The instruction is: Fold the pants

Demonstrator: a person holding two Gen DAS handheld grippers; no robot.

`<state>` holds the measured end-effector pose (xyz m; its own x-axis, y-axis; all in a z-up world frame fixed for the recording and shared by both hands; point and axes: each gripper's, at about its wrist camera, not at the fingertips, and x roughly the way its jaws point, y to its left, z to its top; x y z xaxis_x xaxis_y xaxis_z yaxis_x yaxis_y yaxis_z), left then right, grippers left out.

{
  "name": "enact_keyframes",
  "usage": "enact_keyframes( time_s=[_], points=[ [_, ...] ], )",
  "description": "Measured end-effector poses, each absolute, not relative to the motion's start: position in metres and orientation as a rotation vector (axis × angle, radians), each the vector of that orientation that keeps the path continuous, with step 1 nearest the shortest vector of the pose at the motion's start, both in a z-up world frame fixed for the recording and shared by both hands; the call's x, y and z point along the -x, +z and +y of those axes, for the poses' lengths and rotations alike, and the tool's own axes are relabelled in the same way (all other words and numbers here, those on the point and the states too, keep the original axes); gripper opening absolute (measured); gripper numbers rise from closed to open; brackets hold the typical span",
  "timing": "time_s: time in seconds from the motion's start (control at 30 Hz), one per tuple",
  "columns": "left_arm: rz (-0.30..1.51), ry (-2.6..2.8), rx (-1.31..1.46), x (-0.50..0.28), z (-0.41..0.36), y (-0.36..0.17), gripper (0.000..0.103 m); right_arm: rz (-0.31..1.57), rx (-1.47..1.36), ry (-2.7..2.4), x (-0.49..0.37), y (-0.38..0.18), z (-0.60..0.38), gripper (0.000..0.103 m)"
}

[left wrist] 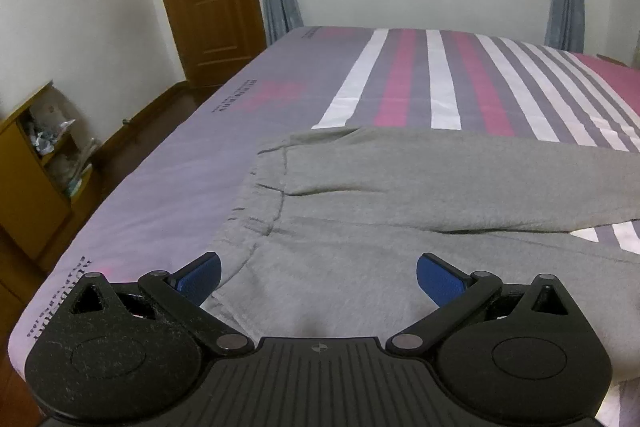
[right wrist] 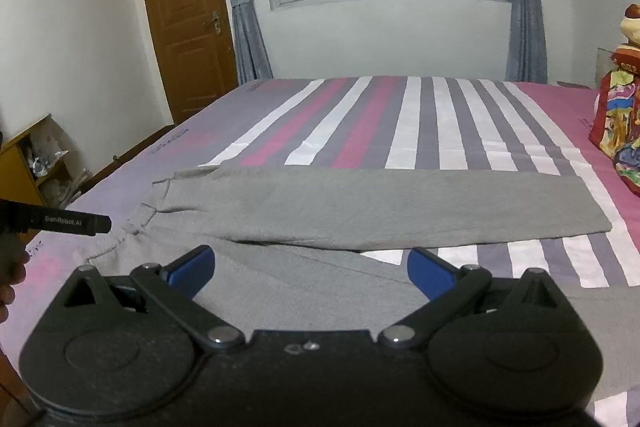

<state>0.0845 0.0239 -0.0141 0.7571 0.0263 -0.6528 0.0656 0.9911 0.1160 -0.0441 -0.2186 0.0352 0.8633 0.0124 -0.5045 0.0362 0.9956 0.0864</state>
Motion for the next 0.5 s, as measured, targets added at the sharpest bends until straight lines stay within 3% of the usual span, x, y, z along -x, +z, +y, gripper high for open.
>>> enact_keyframes(
  time_s=[0.5],
  points=[
    [0.749,0.005,-0.135,-0.114,0.023,-0.03,0.103,0.528,-0.071,0.054,0.015,0.03,-0.215,0.103]
  ],
)
